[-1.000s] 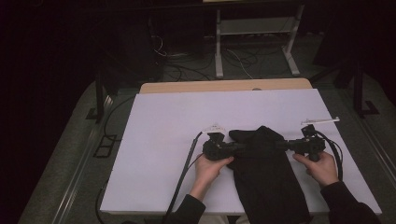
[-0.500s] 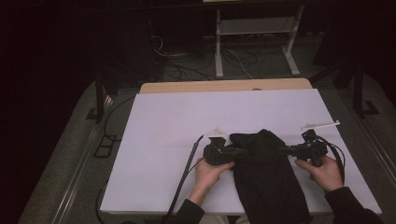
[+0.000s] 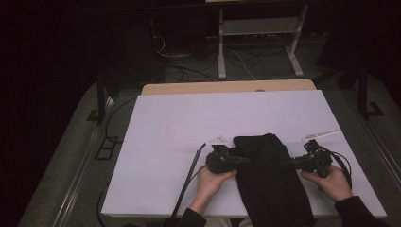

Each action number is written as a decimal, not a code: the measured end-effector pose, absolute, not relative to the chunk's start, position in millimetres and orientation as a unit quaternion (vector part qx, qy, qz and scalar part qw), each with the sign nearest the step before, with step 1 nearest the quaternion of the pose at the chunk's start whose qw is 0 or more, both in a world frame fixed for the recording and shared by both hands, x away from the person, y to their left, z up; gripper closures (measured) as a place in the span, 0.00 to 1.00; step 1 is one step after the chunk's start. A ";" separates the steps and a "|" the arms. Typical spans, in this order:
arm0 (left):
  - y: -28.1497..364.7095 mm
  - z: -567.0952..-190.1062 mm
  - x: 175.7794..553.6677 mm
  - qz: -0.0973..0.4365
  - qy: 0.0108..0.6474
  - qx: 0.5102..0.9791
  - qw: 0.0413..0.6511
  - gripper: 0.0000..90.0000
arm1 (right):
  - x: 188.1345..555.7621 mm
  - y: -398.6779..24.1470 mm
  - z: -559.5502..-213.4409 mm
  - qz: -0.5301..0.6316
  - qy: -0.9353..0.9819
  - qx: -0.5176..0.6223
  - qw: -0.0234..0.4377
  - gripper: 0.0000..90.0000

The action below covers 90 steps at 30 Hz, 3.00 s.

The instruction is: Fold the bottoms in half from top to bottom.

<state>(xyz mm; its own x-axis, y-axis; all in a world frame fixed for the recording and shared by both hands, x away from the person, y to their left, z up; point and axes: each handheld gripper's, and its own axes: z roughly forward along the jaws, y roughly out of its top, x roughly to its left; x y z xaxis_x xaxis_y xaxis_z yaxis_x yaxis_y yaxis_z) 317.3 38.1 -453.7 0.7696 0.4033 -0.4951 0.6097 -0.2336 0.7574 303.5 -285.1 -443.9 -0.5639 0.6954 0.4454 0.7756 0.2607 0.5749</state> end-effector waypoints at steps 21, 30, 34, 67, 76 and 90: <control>46.3 -460.7 318.3 -0.109 0.336 0.786 0.507 0.96 | 298.6 -303.0 -435.2 -0.422 -0.771 -0.475 0.040 0.23; 46.0 -460.8 318.0 -0.110 0.336 0.788 0.503 0.96 | 311.6 -308.0 -429.1 -0.443 -0.762 -0.471 0.035 0.11; 45.8 -460.9 317.9 -0.110 0.335 0.789 0.503 0.96 | 320.9 -306.9 -424.5 -0.447 -0.759 -0.472 0.034 0.08; 45.2 -461.9 317.9 -0.112 0.333 0.789 0.505 0.96 | 385.4 -287.2 -432.8 -0.420 -0.775 -0.472 0.014 0.02; 45.3 -461.5 317.5 -0.112 0.332 0.790 0.503 0.96 | 396.2 -279.0 -437.2 -0.415 -0.778 -0.470 0.034 0.07; 45.2 -462.8 317.5 -0.112 0.332 0.791 0.503 0.96 | 406.5 -272.1 -448.5 -0.408 -0.782 -0.468 0.049 0.16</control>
<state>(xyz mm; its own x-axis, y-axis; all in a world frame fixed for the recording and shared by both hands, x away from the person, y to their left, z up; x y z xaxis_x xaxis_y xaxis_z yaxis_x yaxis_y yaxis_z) 317.5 45.2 -462.8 0.7550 0.4117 -0.5104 0.6368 -0.2749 0.7203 406.5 -272.1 -448.5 -0.5575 0.6917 0.4590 0.7721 0.2288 0.5929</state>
